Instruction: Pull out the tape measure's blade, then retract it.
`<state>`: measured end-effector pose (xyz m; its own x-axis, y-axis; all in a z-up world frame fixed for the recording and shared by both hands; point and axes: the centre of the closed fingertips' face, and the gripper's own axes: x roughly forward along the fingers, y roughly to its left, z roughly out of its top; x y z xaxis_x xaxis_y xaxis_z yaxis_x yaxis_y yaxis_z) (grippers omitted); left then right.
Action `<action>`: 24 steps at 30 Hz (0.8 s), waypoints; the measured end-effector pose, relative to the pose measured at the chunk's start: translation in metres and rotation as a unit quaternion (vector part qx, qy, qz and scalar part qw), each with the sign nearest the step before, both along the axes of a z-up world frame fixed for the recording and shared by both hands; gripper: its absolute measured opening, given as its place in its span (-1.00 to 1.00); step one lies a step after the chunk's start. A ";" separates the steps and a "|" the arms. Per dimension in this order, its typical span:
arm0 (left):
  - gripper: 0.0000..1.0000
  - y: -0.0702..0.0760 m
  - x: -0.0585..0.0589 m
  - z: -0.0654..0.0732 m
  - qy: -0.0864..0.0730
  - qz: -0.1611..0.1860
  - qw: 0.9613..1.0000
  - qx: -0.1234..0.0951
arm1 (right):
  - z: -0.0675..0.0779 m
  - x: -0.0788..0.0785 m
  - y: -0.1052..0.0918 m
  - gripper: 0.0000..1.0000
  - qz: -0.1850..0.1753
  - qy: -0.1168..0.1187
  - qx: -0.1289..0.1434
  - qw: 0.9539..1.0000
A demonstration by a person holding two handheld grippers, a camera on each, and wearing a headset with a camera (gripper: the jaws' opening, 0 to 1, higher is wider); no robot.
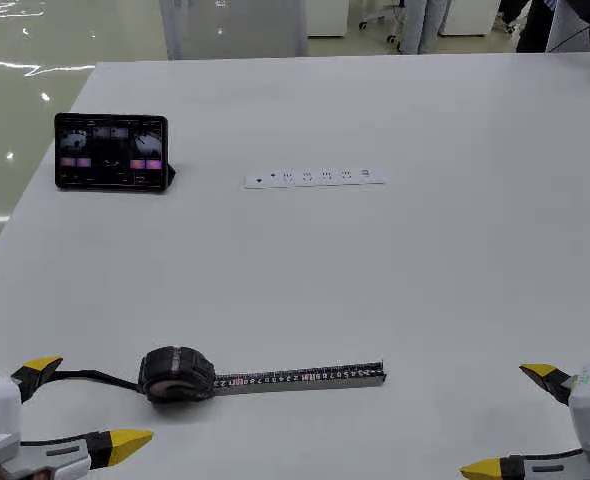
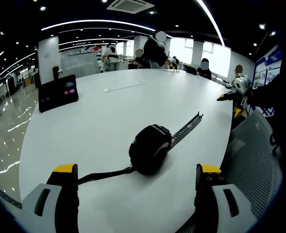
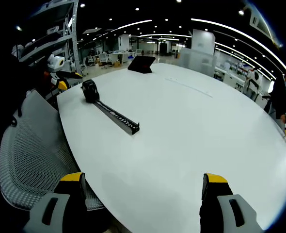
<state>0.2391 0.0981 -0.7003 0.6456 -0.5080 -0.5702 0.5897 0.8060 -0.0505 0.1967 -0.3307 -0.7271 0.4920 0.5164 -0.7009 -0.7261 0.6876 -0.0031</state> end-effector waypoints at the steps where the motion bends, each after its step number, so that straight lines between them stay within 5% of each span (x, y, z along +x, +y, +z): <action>1: 0.98 -0.001 0.000 0.000 0.000 0.002 1.000 -0.001 | 0.000 0.000 0.000 0.98 0.000 0.001 0.000 1.000; 13: 0.98 -0.012 -0.001 -0.002 0.020 0.006 1.000 -0.001 | -0.004 0.000 0.009 0.98 0.019 0.022 -0.002 1.000; 17: 0.98 -0.016 0.007 0.001 0.015 0.021 1.000 -0.005 | -0.005 0.000 0.008 0.98 0.049 0.018 -0.031 0.998; 19: 0.98 -0.023 0.011 0.006 0.013 0.033 0.999 -0.026 | 0.001 0.003 0.012 0.98 0.047 0.018 -0.019 0.999; 24: 0.98 -0.038 0.015 0.007 0.008 0.031 0.999 -0.024 | 0.004 0.013 0.012 0.98 0.054 0.017 -0.024 0.998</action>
